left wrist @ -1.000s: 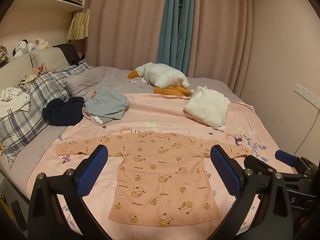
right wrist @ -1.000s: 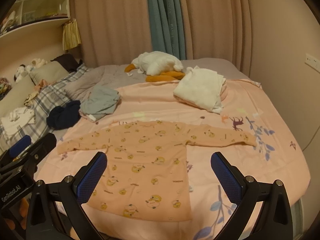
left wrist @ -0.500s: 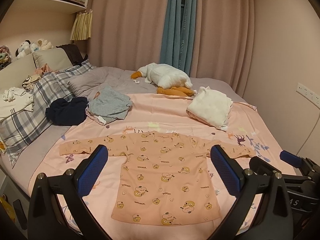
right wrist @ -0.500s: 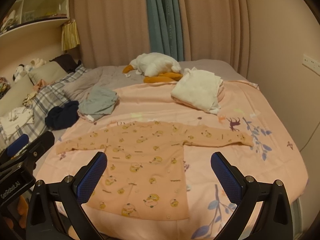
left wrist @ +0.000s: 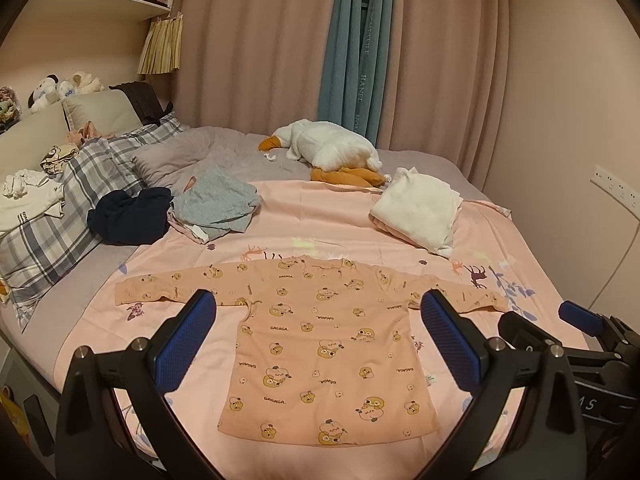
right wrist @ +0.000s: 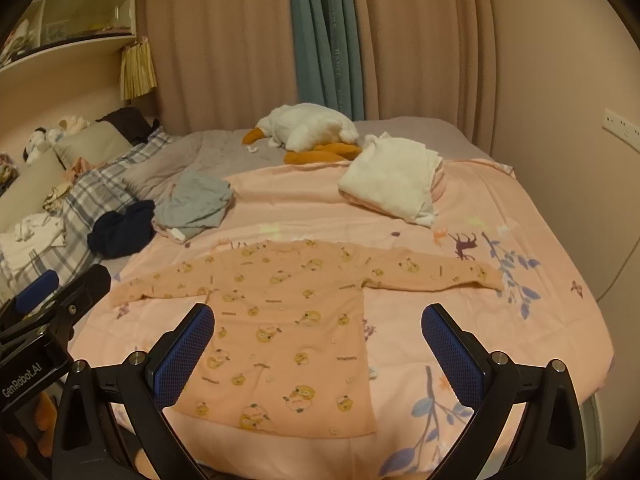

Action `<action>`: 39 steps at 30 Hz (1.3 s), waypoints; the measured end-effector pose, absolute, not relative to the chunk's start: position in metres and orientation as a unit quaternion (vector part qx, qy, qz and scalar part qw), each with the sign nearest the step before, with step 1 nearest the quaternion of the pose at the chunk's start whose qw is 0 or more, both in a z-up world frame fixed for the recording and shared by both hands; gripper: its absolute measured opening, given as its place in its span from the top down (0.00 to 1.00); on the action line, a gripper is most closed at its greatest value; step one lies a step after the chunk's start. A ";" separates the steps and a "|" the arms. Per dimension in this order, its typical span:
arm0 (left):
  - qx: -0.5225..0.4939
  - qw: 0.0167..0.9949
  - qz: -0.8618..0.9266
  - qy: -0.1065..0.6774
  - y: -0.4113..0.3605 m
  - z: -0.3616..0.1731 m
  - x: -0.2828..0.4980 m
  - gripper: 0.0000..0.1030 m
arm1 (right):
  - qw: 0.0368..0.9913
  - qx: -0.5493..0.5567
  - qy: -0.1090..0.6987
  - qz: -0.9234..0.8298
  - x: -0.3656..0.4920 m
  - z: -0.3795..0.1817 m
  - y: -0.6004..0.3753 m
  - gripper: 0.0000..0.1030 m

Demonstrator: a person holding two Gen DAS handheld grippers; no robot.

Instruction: Fold small clothes

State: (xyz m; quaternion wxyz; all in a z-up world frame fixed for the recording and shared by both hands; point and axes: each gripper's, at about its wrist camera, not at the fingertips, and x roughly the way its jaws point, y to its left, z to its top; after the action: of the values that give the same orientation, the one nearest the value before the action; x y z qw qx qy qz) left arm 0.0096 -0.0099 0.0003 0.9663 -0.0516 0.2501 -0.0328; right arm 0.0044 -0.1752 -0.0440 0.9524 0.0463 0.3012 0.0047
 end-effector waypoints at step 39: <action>-0.055 0.963 -0.006 0.265 0.000 -0.007 0.012 0.00 | 0.949 0.046 0.310 -0.008 0.004 -0.049 -0.179 0.00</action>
State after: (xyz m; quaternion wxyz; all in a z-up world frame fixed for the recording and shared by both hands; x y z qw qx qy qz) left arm 0.0117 0.0001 -0.0068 0.9625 -0.0546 0.2655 -0.0063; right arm 0.0039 -0.1789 -0.0491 0.9494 0.0463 0.3104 -0.0080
